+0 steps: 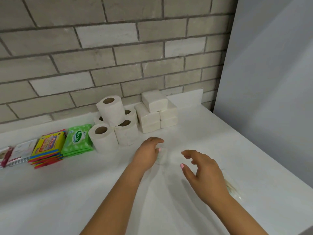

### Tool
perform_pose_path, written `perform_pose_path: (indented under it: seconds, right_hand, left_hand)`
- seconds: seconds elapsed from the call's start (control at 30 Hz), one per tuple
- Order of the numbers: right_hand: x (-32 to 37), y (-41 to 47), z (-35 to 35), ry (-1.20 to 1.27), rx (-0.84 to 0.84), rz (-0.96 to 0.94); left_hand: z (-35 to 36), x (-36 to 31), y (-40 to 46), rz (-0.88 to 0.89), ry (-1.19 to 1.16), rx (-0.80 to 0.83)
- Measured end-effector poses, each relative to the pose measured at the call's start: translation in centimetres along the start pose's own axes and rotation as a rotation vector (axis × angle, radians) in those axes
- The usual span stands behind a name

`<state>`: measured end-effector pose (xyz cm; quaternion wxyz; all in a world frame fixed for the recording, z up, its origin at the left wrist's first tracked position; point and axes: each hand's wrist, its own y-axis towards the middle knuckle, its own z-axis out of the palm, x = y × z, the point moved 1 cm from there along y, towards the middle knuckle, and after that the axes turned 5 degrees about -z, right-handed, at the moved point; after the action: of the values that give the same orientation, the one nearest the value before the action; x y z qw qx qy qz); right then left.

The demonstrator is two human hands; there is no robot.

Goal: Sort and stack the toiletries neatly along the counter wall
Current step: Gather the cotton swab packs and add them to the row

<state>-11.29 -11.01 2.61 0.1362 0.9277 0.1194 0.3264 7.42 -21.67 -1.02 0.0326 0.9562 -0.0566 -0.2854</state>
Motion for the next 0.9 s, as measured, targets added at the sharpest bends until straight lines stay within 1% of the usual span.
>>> perform_pose_path:
  seconds: [0.17,0.2,0.27,0.43,0.57,0.73,0.83,0.9]
  right_hand:
    - [-0.5,0.1,-0.3,-0.004,-0.011,0.024]
    - [-0.6,0.0,-0.3,-0.005,-0.016,0.028]
    - [-0.8,-0.1,-0.4,-0.008,-0.027,0.037]
    - [-1.3,-0.3,-0.7,0.004,-0.041,0.065]
    - [-1.7,-0.4,-1.1,0.014,-0.045,0.089]
    - [-3.5,-0.4,-2.5,0.094,-0.097,0.196]
    - [-5.3,-0.3,-3.6,0.138,-0.145,0.269]
    - [-6.5,-0.2,-4.3,0.15,-0.155,0.32]
  left_hand:
    - [0.7,0.7,4.0,-0.122,0.292,0.322]
    - [0.8,0.8,4.3,-0.142,0.334,0.37]
    - [0.9,0.9,4.7,-0.152,0.381,0.407]
    - [0.8,0.7,4.6,-0.167,0.424,0.371]
    - [0.5,0.5,4.3,-0.184,0.552,0.376]
    - [0.2,-0.2,3.4,-0.166,0.585,0.299]
    - [0.1,-0.4,2.4,-0.153,0.507,0.237]
    - [0.2,-0.6,1.6,-0.154,0.361,0.194]
